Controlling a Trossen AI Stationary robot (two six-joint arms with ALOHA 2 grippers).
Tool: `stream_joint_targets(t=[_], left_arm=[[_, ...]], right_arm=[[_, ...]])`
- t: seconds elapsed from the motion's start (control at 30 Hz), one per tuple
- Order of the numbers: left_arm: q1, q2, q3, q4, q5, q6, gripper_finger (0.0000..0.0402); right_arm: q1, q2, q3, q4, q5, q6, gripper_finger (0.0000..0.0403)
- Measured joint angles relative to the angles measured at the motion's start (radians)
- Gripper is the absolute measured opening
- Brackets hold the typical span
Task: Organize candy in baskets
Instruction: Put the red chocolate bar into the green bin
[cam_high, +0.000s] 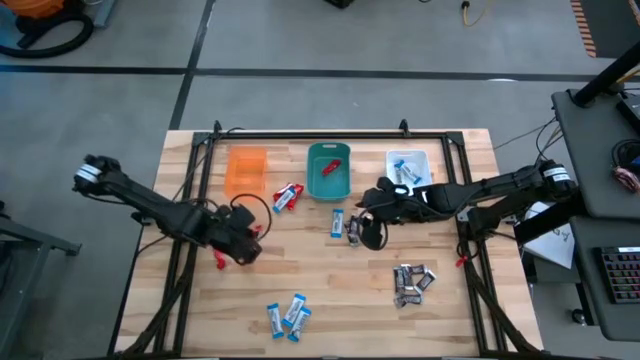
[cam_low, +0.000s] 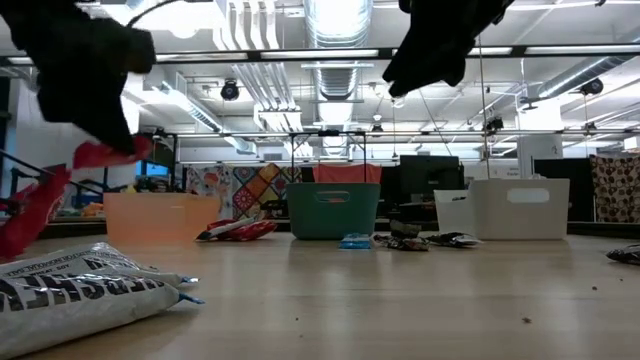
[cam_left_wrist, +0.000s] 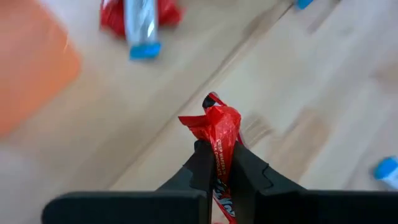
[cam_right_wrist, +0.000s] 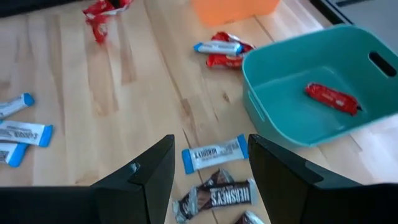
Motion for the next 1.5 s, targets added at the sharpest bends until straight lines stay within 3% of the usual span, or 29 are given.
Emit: stream_joint_targets(t=[0.37,0.67,0.83,1.17,1.33,1.5], left_arm=[[0.003,-0.081,0.000,0.155,-0.036,0.209,0.0010],[0.003,-0.043,0.000,0.586,-0.012,0.635,0.0010],[0.009,-0.012,0.000,0.703,-0.006,0.784,0.0010],[0.047,0.128,0.000,0.957,-0.006,0.984,0.0010],[0.067,0.198,0.000,1.016,-0.005,1.009,0.0010],[0.087,0.238,0.000,1.086,-0.005,1.009,0.0010]], right_arm=[[0.000,0.000,-0.001,0.022,0.000,-0.008,0.0194],[0.000,0.074,-0.004,0.190,-0.045,-0.135,0.0194],[0.000,0.153,-0.004,0.341,-0.096,-0.216,0.0194],[0.004,0.236,-0.005,0.613,-0.156,-0.362,0.0194],[0.004,0.238,-0.005,0.731,-0.264,-0.382,0.0194],[0.004,0.241,-0.005,0.763,-0.271,-0.377,0.0194]])
